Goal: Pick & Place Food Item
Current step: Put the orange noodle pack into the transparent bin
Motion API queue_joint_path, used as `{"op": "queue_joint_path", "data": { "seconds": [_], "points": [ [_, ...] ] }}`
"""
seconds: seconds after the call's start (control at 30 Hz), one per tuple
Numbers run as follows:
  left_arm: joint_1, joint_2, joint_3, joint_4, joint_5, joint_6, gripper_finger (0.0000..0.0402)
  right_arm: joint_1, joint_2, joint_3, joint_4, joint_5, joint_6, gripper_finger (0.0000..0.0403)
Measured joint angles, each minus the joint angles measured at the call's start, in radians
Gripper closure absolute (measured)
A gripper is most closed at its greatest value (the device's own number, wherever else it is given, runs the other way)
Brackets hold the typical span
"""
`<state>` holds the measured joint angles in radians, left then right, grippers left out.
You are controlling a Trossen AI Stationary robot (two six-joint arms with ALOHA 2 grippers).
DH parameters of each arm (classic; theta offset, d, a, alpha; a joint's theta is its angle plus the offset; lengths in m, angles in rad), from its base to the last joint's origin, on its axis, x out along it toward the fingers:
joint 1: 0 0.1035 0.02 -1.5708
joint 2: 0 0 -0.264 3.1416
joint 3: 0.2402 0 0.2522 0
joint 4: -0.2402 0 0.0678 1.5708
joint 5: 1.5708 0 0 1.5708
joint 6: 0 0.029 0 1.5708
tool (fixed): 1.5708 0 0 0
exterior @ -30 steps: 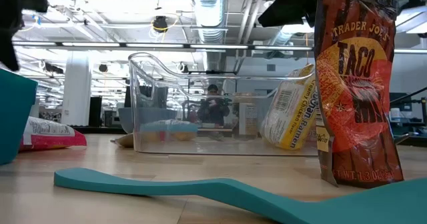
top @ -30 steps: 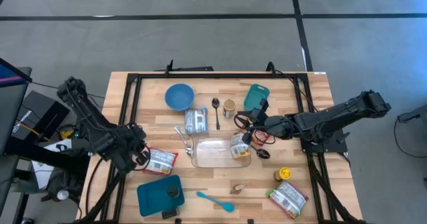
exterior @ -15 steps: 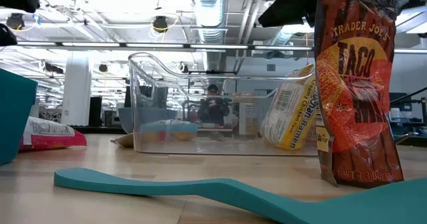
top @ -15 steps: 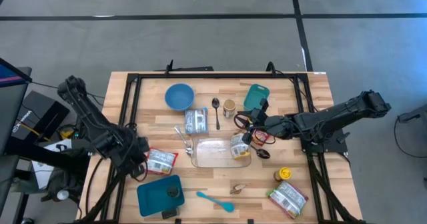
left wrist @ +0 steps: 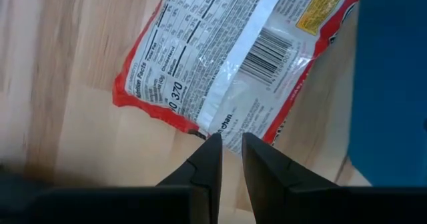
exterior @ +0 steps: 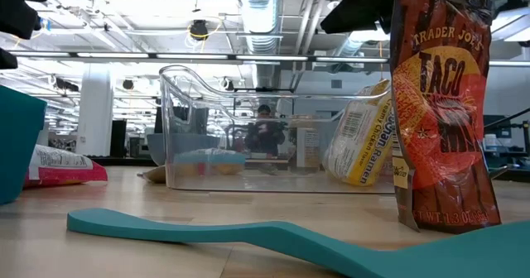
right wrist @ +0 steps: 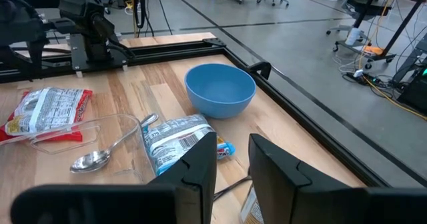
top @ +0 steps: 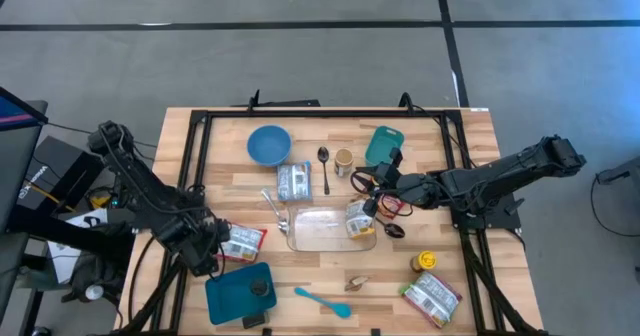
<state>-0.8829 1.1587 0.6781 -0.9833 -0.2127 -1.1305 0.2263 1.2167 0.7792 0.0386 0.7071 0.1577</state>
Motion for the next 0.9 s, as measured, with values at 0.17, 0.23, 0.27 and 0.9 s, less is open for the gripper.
{"op": "queue_joint_path", "data": {
  "seconds": [0.17,0.23,0.27,0.9],
  "points": [
    [0.0,0.0,0.0,0.006,0.0,-0.006,0.0331,0.0,0.0,0.0,0.0,0.0,0.0,0.0321],
    [0.004,0.0,0.0,0.005,0.0,-0.023,0.0315,0.0,0.0,0.0,0.0,0.0,0.0,0.0321],
    [0.007,0.0,0.0,0.005,0.0,-0.027,0.0306,0.0,0.0,0.0,0.0,0.0,0.0,0.0321],
    [0.021,0.0,-0.139,0.139,0.026,0.004,0.0191,0.0,0.0,0.0,-0.001,0.0,0.0,0.0321]
  ]
}}
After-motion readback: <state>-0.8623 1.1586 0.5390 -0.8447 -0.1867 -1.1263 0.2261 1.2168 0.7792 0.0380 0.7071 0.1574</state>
